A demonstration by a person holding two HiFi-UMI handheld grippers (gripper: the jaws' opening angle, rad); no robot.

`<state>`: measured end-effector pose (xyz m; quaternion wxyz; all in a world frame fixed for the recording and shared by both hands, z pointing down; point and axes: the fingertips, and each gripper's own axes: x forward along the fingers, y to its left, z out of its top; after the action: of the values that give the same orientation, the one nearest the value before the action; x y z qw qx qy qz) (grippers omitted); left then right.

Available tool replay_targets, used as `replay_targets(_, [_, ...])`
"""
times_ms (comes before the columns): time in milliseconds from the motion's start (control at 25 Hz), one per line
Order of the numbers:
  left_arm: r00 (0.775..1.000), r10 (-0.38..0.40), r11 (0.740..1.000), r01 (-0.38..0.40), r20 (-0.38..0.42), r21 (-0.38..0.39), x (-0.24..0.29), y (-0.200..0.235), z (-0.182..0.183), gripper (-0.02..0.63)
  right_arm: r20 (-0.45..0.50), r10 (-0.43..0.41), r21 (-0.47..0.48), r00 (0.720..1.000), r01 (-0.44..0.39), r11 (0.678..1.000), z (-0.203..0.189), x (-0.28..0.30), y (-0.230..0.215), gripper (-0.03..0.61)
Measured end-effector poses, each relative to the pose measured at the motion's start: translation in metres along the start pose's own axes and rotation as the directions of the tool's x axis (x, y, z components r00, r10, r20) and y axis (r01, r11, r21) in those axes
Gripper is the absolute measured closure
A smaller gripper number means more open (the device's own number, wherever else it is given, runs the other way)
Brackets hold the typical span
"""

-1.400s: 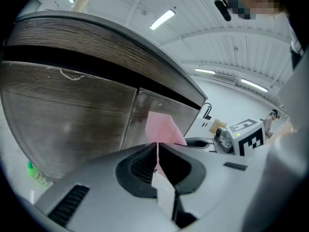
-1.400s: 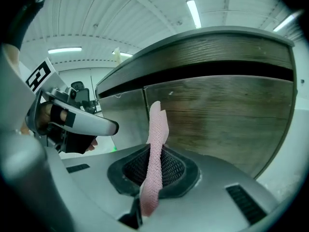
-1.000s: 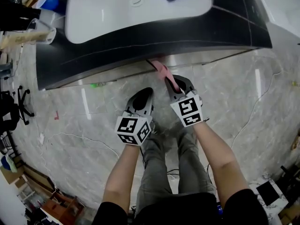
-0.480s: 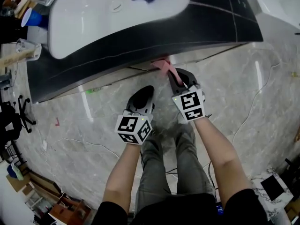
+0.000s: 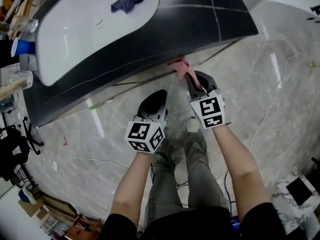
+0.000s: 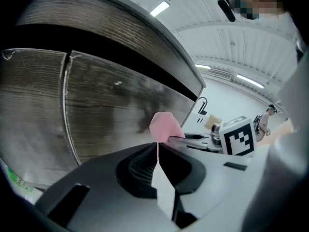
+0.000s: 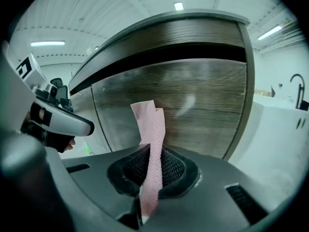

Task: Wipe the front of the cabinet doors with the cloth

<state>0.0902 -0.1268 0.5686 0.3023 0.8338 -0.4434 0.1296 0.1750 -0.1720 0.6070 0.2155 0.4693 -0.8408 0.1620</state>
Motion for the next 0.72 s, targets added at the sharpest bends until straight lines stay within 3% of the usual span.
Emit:
replay_targets(320, [0.998,-0.056,0.998,0.057,-0.038,0.039,0.039,-0.043,-0.008,0.597,-0.001,-0.083,0.059,0.997,0.083,0.995,-0.017,-0.026,-0.063,0.534])
replay_targets(720, [0.995,-0.079,0.994,0.084,-0.063,0.074,0.069,-0.07,-0.015,0.597,-0.014,-0.136,0.125,0.991,0.137,0.983,-0.035,-0.042,-0.105,0.534])
